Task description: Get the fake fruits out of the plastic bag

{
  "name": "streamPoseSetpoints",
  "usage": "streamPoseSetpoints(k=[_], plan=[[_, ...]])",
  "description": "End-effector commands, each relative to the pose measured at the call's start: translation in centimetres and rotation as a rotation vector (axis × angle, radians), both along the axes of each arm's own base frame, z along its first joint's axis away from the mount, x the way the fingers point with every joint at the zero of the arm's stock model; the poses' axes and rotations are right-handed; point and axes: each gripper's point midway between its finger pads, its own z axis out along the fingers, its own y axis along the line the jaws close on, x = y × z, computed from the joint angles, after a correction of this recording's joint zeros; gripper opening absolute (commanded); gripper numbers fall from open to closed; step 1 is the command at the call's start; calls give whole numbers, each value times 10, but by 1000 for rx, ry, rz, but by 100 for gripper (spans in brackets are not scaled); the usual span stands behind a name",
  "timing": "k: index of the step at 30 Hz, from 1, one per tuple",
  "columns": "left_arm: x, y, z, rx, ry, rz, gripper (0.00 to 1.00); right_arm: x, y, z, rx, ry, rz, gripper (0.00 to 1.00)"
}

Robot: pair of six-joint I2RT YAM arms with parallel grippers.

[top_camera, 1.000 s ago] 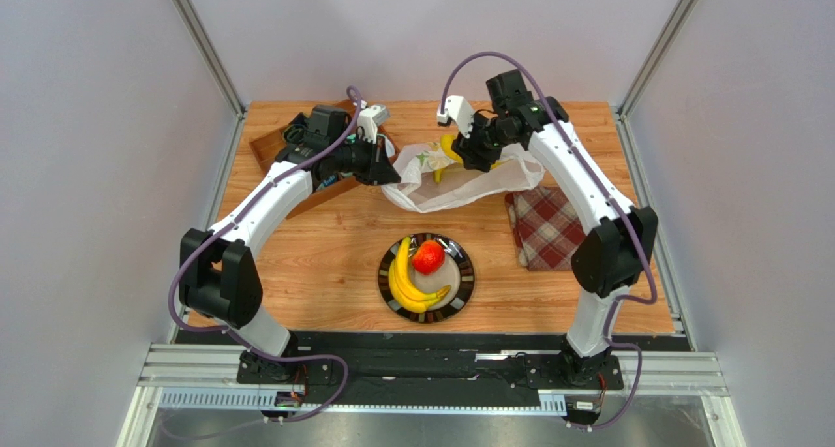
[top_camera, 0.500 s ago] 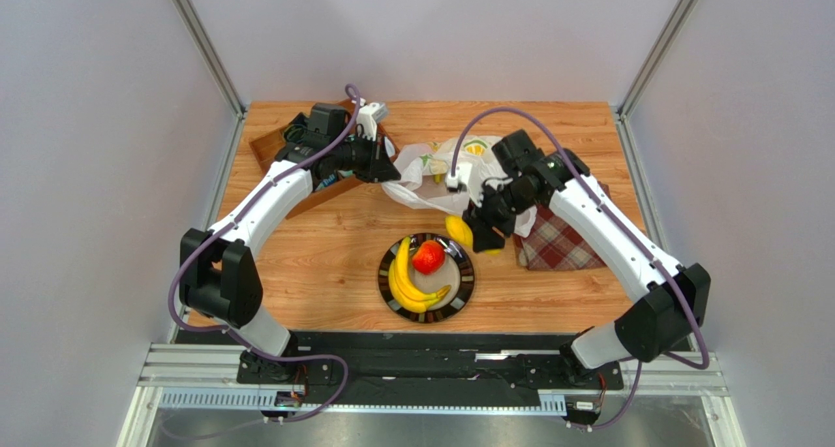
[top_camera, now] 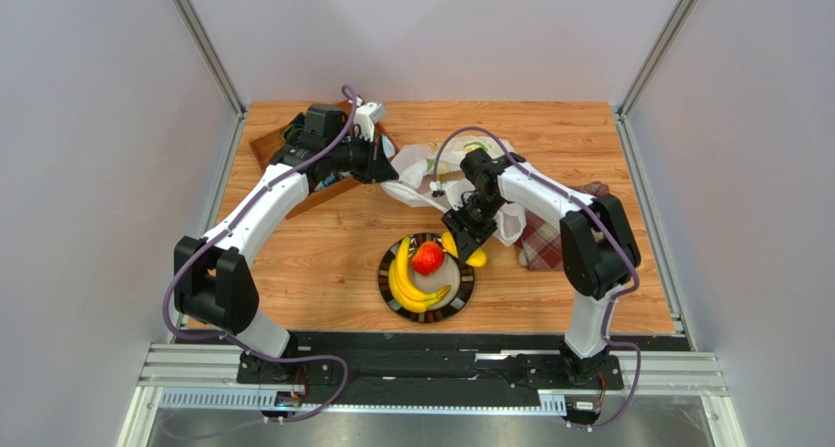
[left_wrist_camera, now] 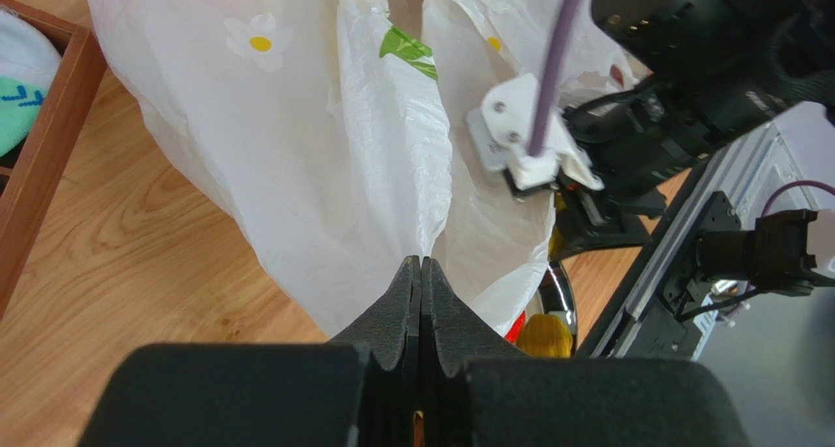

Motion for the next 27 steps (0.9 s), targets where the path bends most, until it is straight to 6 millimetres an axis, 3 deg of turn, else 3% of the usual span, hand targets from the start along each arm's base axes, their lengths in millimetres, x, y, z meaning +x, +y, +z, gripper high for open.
streamPoseSetpoints(k=[1,4,5,8,11,14,15,17,18,21,23,25,27], plan=[[-5,4,18,2,-73,-8,0,38,22,3,0,-63,-109,41],[-5,5,17,8,-82,-7,0,32,31,-1,-1,-30,-102,47],[-5,5,17,8,-82,-7,0,26,33,0,-6,-13,-93,63],[-4,4,16,5,-80,-8,0,7,40,3,-10,12,-55,82],[-3,3,15,4,-73,-13,0,1,39,17,6,-2,-36,85],[-3,1,14,0,-60,-21,0,0,29,47,8,-52,31,84],[-2,0,15,-2,-62,-22,0,10,31,69,27,-105,56,83],[-2,0,13,-5,-53,-25,0,7,18,90,32,-84,94,76],[-1,-1,12,-5,-54,-23,0,18,21,114,85,-129,87,75],[0,-2,11,-8,-50,-26,0,37,12,145,186,-155,31,69],[1,-3,8,-13,-41,-30,0,62,11,153,203,-245,10,63],[1,-5,11,-22,-41,-30,0,90,13,146,183,-347,-9,59],[0,-7,15,-32,-41,-39,0,103,21,141,204,-375,-13,54]])
